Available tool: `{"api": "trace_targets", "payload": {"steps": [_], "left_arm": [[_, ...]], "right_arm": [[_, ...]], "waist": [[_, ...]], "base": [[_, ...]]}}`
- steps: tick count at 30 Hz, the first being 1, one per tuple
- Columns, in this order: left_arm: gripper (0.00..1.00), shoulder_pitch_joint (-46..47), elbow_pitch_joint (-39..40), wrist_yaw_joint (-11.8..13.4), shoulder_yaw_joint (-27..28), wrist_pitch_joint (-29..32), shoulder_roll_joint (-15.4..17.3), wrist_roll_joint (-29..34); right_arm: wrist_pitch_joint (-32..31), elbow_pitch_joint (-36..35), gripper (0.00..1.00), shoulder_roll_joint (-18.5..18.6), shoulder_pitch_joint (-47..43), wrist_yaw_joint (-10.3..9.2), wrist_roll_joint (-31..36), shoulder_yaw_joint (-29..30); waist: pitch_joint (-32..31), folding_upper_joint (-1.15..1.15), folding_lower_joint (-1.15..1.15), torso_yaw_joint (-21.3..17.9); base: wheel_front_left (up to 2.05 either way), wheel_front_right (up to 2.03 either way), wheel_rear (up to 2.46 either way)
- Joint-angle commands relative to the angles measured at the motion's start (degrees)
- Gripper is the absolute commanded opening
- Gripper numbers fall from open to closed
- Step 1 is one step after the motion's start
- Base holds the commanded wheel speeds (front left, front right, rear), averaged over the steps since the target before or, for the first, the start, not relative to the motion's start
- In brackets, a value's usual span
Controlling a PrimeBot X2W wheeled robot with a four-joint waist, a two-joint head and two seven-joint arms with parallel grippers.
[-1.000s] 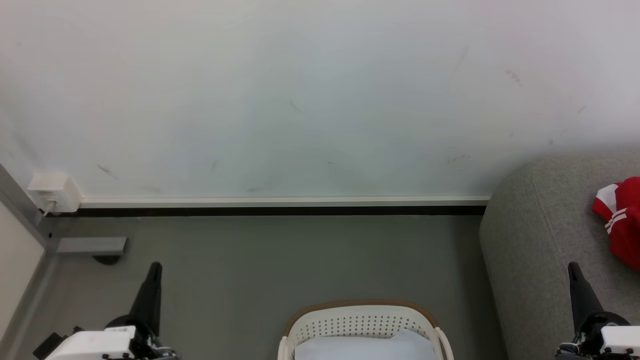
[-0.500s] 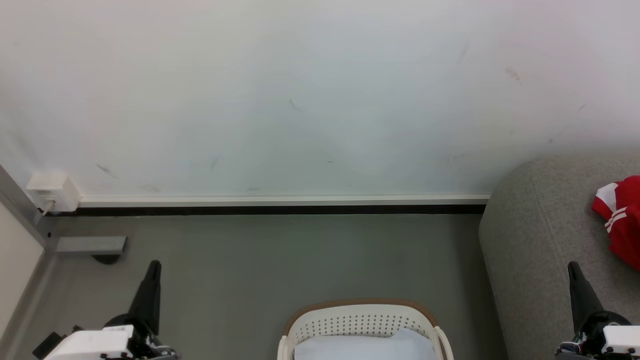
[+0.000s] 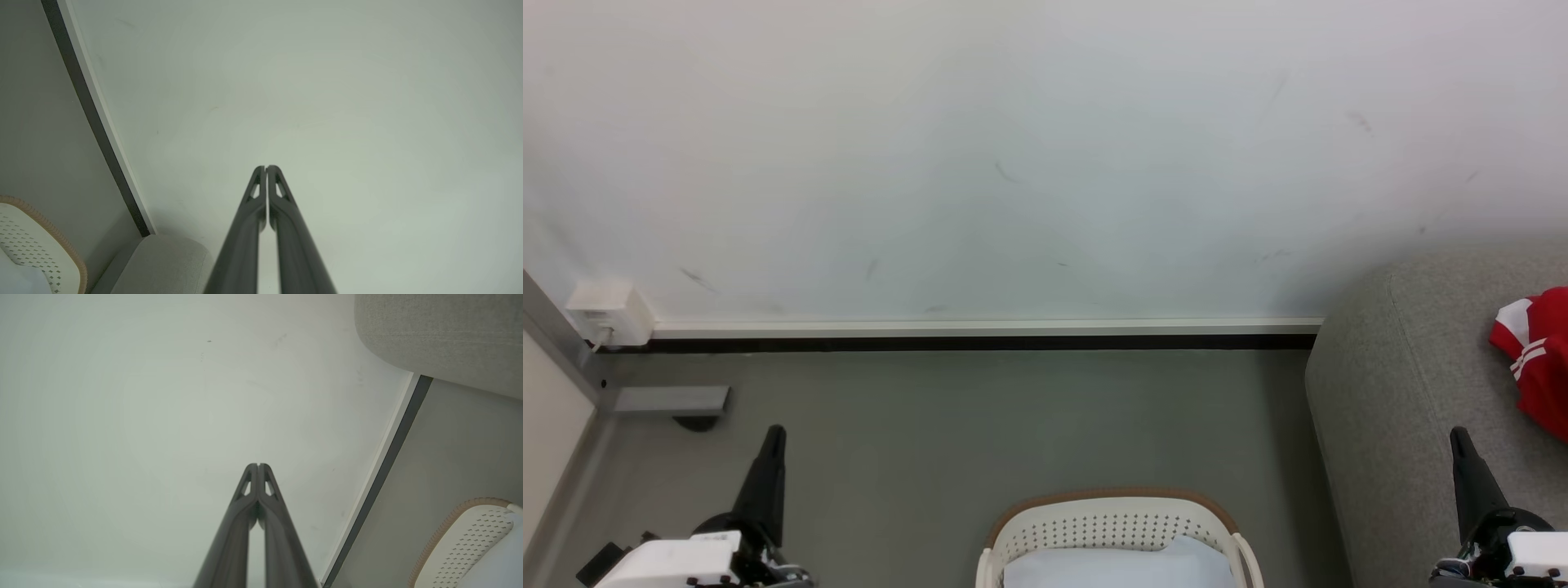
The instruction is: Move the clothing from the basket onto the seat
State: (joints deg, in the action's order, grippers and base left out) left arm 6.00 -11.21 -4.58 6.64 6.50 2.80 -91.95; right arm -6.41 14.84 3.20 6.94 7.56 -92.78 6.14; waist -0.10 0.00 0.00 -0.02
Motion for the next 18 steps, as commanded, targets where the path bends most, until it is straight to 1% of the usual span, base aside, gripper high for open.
{"api": "trace_targets", "payload": {"steps": [1, 18], "left_arm": [[0.00, 0.41, 0.17, -0.18, 0.20, 0.25, 0.05, -0.74], [0.00, 0.40, 0.17, -0.18, 0.19, 0.25, 0.06, -0.74]], "right_arm": [[0.29, -0.19, 0.00, 0.17, 0.48, -0.14, -0.13, 0.06], [0.28, -0.21, 0.00, 0.31, 0.46, -0.13, -0.24, -0.11]], "waist": [[0.00, 0.00, 0.00, 0.00], [0.00, 0.00, 0.00, 0.00]], "base": [[0.00, 0.00, 0.00], [0.00, 0.00, 0.00]]}}
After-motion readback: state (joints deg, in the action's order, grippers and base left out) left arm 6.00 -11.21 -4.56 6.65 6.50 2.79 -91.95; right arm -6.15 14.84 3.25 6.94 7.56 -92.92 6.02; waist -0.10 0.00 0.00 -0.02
